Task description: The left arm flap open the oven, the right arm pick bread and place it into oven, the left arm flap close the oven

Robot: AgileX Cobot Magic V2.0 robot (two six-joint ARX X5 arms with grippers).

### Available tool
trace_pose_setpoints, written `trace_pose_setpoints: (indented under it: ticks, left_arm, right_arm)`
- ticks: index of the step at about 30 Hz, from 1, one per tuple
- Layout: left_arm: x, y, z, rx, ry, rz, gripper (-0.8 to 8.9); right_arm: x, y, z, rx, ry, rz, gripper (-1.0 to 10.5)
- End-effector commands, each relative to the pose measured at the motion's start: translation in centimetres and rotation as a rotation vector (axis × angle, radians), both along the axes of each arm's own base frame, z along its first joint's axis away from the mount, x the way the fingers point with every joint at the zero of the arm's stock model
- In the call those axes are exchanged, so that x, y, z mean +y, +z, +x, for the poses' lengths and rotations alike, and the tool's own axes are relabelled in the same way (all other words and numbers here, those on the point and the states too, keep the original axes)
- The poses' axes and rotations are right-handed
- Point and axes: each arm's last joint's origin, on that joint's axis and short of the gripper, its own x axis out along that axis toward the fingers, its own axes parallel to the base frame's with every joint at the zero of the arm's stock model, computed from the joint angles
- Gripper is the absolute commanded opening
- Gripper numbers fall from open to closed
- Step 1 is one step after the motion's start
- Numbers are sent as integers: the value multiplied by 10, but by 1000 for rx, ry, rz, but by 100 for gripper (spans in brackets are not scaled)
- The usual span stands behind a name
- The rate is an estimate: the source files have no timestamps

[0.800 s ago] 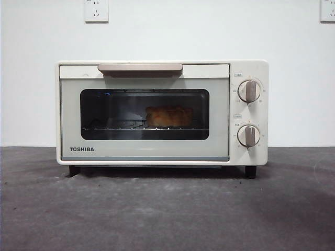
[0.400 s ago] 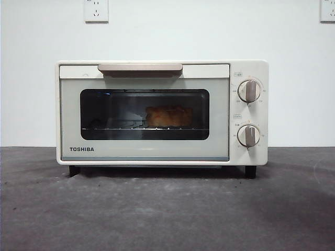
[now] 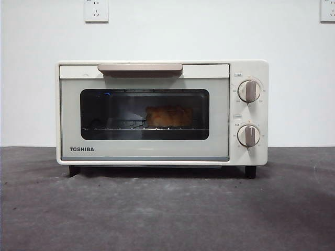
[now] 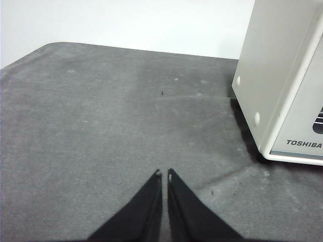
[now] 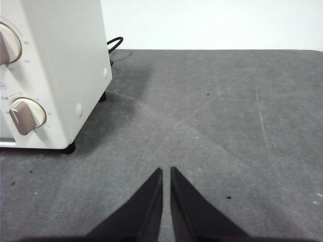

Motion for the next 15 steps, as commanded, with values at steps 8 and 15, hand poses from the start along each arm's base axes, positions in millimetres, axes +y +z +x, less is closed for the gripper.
trace_pose_setpoints:
  ticks: [8, 15]
  left_arm:
    - [-3, -7, 1, 23, -35, 15, 28]
    - [-5, -7, 1, 23, -51, 16, 28]
  right_arm:
    - [0, -1, 0, -4, -1, -7, 23]
    - [0, -1, 0, -4, -1, -7, 23]
